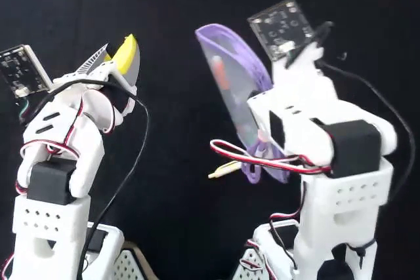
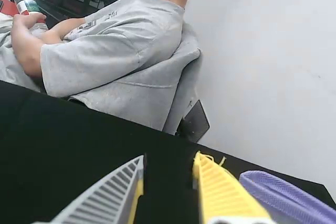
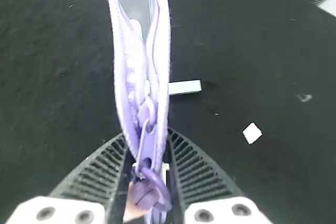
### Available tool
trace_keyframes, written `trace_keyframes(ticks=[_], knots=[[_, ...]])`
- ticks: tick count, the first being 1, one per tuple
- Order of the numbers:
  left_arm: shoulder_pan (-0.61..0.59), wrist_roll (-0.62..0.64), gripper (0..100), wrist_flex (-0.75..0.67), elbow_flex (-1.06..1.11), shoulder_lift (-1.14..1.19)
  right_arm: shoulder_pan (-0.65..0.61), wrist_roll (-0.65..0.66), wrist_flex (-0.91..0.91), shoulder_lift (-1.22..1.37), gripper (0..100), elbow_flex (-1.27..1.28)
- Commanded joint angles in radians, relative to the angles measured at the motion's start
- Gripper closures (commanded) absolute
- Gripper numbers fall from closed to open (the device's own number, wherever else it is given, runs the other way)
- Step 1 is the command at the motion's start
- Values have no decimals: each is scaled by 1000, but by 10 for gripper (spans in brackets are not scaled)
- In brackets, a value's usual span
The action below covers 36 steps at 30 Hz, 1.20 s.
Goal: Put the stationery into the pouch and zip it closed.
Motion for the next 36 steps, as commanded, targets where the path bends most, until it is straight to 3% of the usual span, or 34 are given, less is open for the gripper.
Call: trace_keyframes(ticks=[1, 14, 20, 30, 36], knots=[[-7, -26, 838, 2, -59, 2, 55, -3, 15, -21, 986, -82], [277, -413, 838, -112, 122, 18, 334, 5, 6, -21, 986, -179], [338, -474, 841, -94, 36, 281, 423, 2, 8, 25, 986, -188], [547, -706, 841, 396, -472, 896, 511, 5, 15, 177, 986, -263], [622, -735, 841, 470, -676, 1218, 511, 31, 14, 211, 986, -265]])
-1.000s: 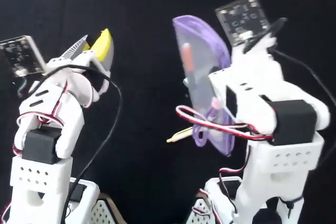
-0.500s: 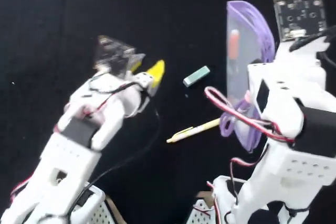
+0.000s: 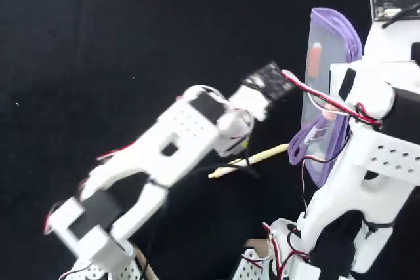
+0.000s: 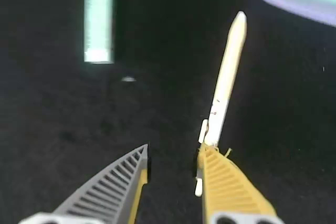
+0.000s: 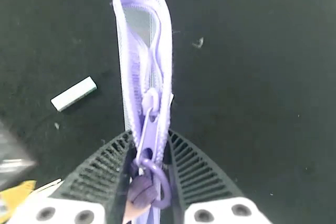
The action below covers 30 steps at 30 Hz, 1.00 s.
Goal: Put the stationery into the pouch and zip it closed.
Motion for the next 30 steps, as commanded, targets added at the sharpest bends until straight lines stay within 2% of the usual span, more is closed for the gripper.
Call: trace_keyframes(ticks=[1, 5, 10, 22, 30], knots=[[31, -26, 841, 23, -159, 160, 14, 18, 12, 2, 986, -56], [44, -103, 841, 60, -255, 310, 14, 20, 12, 4, 986, -54], [76, -130, 841, 123, -363, 396, 14, 20, 9, 4, 986, -48], [87, -132, 841, 114, -489, 585, 8, 17, 14, 4, 986, -47], [128, -130, 842, 115, -483, 612, 8, 12, 14, 4, 986, -47]])
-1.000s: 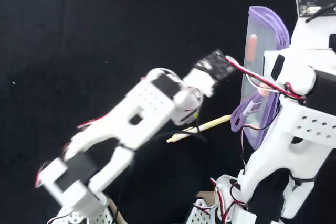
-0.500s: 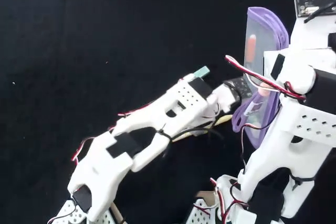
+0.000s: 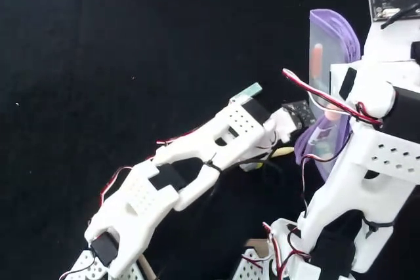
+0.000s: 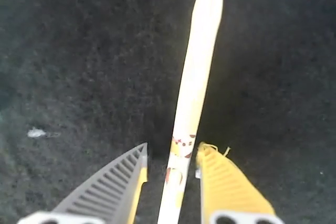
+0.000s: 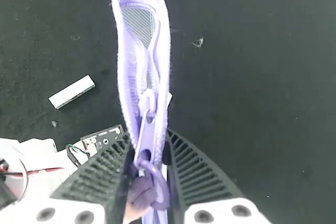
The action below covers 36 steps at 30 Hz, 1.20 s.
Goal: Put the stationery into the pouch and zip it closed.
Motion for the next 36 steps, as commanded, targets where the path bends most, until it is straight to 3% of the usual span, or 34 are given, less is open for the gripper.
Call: trace_keyframes(ticks=[1, 7, 14, 18, 32, 36], knots=[[33, 3, 842, -2, -25, -2, 6, 0, 14, -1, 986, -45], [31, 2, 974, 121, -122, -2, 5, 0, 15, -1, 986, -45], [13, 15, 971, 261, -237, -3, 5, 0, 15, -1, 986, -45], [-25, 123, 971, 345, -344, -40, 5, 0, 15, -1, 986, -45], [-420, 141, 971, 407, -472, -109, -12, 0, 17, -7, 986, -45], [-499, 298, 971, 408, -608, -109, -109, 6, 31, -10, 986, -27]])
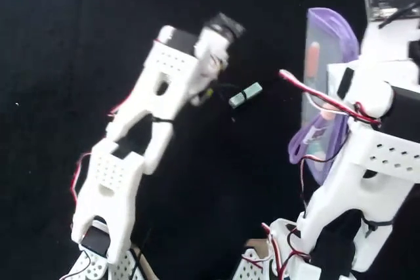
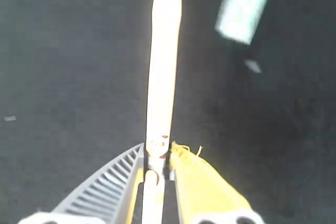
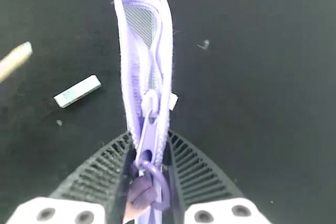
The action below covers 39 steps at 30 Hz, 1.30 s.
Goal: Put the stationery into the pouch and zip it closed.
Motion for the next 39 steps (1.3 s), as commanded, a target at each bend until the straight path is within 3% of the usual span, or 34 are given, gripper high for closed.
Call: trace_keyframes(ticks=[1, 4, 11, 22, 25, 30, 39], knots=[[-84, 181, 971, 9, -171, -78, -92, 8, 25, -10, 986, -21], [-174, 354, 971, 43, -308, -78, -160, 9, 23, -12, 986, 1], [-300, 503, 971, 51, -383, -129, -287, 0, 25, -12, 986, 35], [-257, 514, 971, 20, 54, -621, -450, -2, 26, -67, 986, 88], [-262, 545, 971, -94, 257, -760, -519, -14, 26, -131, 986, 127], [-283, 632, 971, -404, 664, -993, -632, -43, 26, -168, 986, 163], [-275, 666, 972, -1034, 1357, -1433, -652, -44, 26, -173, 986, 179]])
